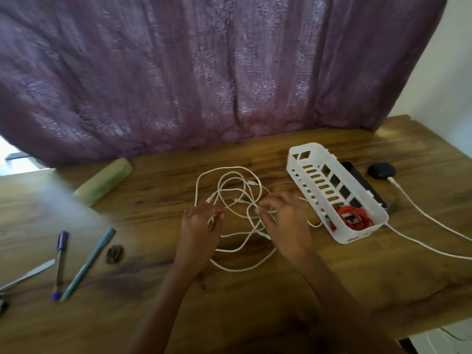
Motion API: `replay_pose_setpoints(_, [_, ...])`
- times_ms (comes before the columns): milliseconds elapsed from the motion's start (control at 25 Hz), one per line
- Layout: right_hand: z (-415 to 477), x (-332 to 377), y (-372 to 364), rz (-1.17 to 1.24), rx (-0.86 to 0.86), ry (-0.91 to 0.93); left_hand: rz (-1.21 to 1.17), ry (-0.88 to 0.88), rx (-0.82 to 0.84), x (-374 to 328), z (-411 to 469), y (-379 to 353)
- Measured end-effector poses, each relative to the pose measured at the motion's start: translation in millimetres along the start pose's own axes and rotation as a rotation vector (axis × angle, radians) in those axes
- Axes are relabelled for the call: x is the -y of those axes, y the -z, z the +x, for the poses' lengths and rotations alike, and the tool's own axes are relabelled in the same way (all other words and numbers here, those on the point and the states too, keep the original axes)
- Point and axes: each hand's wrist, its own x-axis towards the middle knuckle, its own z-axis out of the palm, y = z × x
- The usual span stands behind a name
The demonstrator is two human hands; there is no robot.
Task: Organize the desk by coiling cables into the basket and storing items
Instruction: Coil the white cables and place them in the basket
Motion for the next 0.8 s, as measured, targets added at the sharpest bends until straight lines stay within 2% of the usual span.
replay_pose_setpoints(80, [-7, 9, -13, -0.059, 0.029, 0.041, 0.031, 0.029, 0.017, 11, -9, 7])
replay_pose_setpoints(240, [-10, 15, -38, -0.189, 0.183, 0.25, 0.065, 0.121, 0.066, 25, -24, 6])
replay_pose_setpoints(440, [-4, 21, -61, -0.381, 0.381, 0.291, 0.008, 0.151, 0.074, 22, -30, 2])
replay_pose_setpoints(480, [-4, 21, -59, -0.317, 0.361, 0.276, 0.006, 0.137, 0.087, 23, -28, 2])
replay_pose_setpoints(600, [4, 28, -36, 0.105, 0.281, 0.145, 0.032, 0.017, 0.134, 21, -13, 7])
replay_pose_setpoints(720, [19, 46, -2, 0.475, 0.232, 0.088, -0.029, -0.141, 0.055, 11, 9, 14])
replay_pose_setpoints(800, [30, 60, 20, 0.623, 0.175, 0.06, -0.054, -0.136, -0.015, 3, 23, 19])
